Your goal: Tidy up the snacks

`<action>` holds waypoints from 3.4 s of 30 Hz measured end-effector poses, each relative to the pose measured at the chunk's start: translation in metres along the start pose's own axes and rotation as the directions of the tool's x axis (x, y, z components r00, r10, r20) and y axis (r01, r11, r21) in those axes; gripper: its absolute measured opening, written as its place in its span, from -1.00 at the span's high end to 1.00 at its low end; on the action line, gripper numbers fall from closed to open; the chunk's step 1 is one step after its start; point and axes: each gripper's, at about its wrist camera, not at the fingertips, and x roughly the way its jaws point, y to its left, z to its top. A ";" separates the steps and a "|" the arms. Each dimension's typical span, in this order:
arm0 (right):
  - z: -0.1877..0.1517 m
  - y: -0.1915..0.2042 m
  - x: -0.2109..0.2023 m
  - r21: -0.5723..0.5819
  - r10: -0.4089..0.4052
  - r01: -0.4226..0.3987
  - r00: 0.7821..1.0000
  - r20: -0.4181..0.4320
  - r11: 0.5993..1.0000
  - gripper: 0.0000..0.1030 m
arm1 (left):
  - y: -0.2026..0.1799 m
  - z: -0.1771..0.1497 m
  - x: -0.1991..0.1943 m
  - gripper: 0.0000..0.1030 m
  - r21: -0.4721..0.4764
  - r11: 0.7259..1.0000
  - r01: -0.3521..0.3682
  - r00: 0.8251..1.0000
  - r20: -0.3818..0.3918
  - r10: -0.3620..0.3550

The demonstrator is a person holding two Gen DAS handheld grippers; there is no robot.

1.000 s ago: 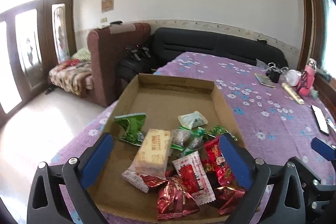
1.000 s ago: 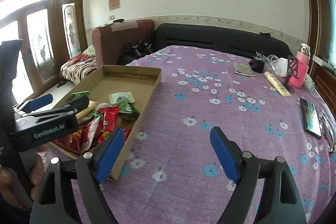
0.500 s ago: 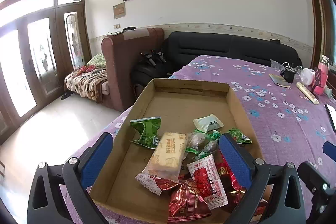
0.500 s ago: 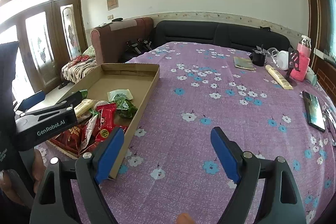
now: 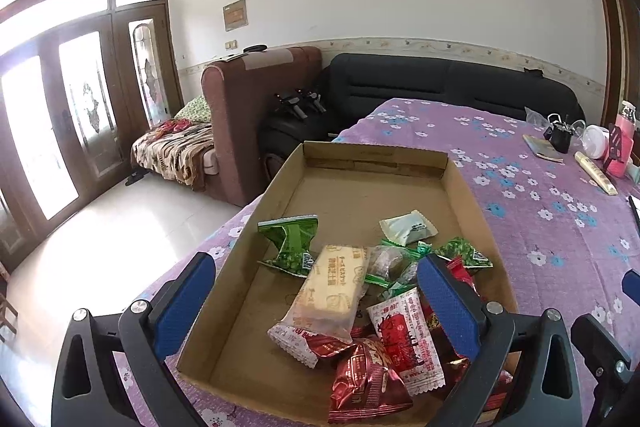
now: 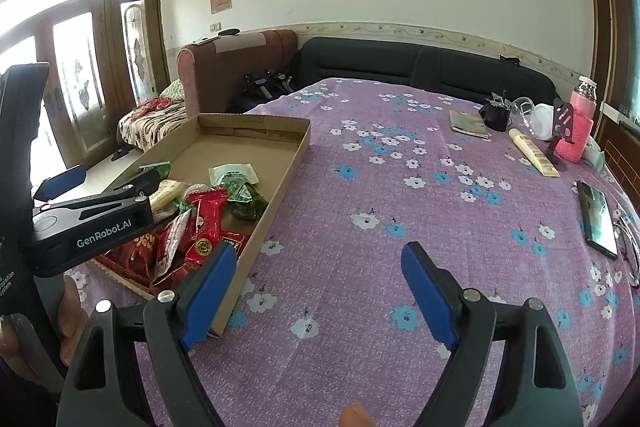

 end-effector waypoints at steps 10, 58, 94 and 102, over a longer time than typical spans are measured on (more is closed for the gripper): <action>-0.001 0.004 0.001 -0.017 0.006 -0.006 1.000 0.001 1.000 -0.63 | 0.000 0.000 0.001 -0.99 0.003 1.000 -0.016 1.000 -0.011 0.016; -0.001 0.002 -0.003 -0.022 -0.023 0.023 1.000 0.015 0.999 -0.63 | 0.000 -0.003 0.000 -0.99 0.010 0.999 -0.033 0.999 -0.010 0.033; 0.001 0.000 -0.004 -0.024 -0.032 0.033 0.999 0.030 0.999 -0.64 | 0.002 -0.003 0.005 -0.99 -0.001 0.999 -0.041 0.999 -0.018 0.041; 0.000 0.001 -0.005 -0.023 -0.036 0.037 0.999 0.033 0.999 -0.63 | 0.002 -0.003 0.005 -0.99 -0.001 0.999 -0.042 0.999 -0.018 0.042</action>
